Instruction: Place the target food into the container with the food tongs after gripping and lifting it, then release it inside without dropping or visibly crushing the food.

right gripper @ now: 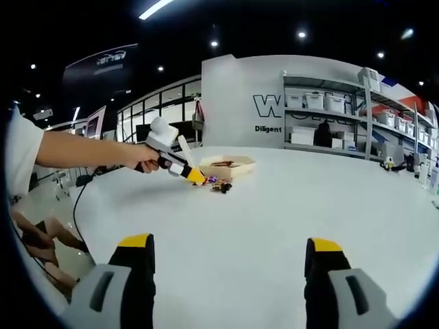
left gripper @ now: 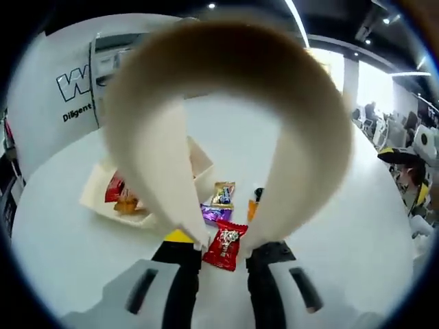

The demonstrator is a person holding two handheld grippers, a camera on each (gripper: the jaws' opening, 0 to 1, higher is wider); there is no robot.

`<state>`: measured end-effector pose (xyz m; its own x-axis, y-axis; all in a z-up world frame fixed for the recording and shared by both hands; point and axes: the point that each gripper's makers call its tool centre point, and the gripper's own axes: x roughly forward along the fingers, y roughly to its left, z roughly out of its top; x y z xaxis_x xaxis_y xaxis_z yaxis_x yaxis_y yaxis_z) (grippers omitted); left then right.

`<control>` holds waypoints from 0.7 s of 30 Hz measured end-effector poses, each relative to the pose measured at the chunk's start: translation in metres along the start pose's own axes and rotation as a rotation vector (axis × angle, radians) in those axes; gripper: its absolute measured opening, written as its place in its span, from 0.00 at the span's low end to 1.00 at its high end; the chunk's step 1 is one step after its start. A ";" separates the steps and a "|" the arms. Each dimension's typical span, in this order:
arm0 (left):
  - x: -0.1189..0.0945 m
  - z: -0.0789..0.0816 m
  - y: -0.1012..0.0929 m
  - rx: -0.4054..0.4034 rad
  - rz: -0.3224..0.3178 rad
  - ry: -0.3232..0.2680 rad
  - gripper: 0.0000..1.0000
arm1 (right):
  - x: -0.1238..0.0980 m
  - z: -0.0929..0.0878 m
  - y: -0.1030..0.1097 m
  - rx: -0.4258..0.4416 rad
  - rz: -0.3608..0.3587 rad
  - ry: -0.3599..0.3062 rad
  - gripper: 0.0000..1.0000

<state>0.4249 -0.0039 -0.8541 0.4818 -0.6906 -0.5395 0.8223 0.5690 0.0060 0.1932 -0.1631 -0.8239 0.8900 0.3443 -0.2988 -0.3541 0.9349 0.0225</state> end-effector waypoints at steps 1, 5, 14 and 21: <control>0.000 0.000 0.000 -0.005 0.000 0.000 0.23 | 0.000 0.000 0.000 0.000 0.000 -0.001 0.89; 0.000 0.000 -0.001 -0.007 0.007 -0.001 0.22 | 0.000 0.001 0.000 0.004 0.003 -0.004 0.89; -0.002 -0.002 0.000 -0.039 0.039 0.004 0.22 | -0.001 0.002 0.003 0.007 0.012 -0.011 0.90; -0.008 -0.004 0.000 -0.041 0.054 0.013 0.22 | -0.001 0.004 0.006 0.006 0.019 -0.016 0.89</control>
<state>0.4201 0.0030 -0.8532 0.5208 -0.6529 -0.5500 0.7822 0.6230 0.0011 0.1911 -0.1575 -0.8191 0.8877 0.3635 -0.2826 -0.3696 0.9286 0.0333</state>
